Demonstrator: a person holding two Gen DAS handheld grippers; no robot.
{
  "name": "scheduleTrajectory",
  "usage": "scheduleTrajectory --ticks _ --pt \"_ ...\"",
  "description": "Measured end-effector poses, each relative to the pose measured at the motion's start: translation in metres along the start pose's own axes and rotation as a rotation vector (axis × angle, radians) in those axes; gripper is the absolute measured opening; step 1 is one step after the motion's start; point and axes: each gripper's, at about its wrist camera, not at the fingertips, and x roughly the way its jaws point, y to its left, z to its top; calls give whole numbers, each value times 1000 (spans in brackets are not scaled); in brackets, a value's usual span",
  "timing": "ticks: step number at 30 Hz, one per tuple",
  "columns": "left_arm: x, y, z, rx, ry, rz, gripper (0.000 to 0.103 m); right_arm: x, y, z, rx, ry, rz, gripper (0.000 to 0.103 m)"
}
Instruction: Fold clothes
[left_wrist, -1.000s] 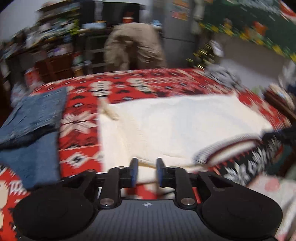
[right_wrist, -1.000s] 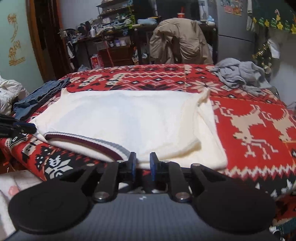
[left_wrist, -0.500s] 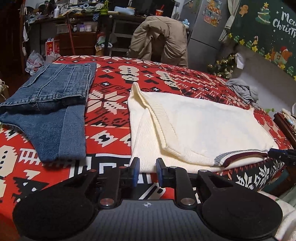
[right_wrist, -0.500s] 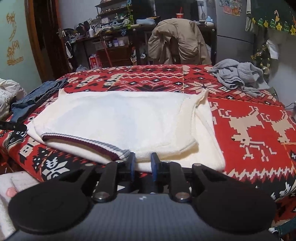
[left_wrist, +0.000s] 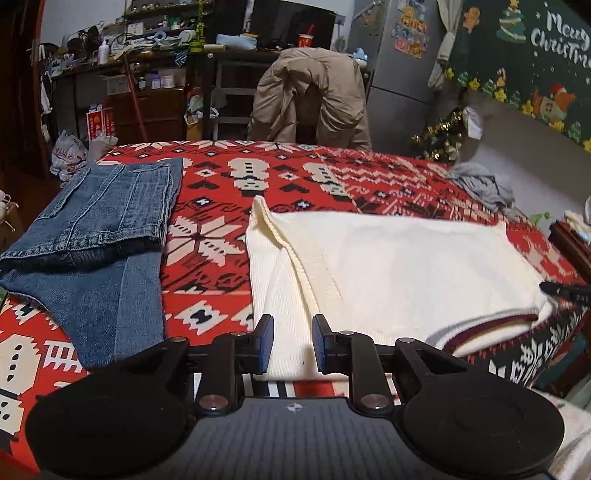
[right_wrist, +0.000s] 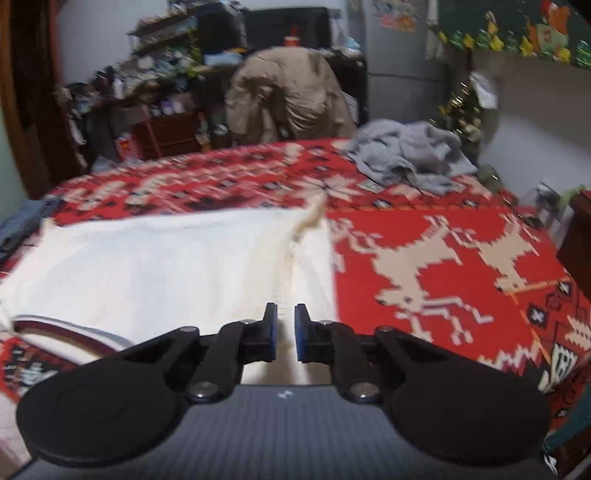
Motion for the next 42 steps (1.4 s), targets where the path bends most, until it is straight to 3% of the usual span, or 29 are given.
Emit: scheduleTrajectory --ticks 8,14,18,24,30,32,35,42 --pt "2 4 1 -29 6 2 21 -20 -7 -12 -15 24 -7 8" --pt "13 -14 24 -8 -39 -43 21 -31 12 10 -46 -45 40 11" --pt "38 -41 44 46 -57 -66 21 -4 42 35 -106 -61 100 11" --pt "84 -65 69 -15 -36 -115 21 57 95 67 -155 -26 186 11" --pt "116 -91 74 21 -7 -138 24 96 128 68 -204 14 226 11" --pt "123 -94 68 37 17 -120 25 97 134 58 -246 -5 211 12" --pt "120 -92 62 34 -8 -121 24 91 126 58 -218 3 224 12" --pt "143 -101 91 -36 -22 -136 24 107 134 89 -187 -11 245 12"
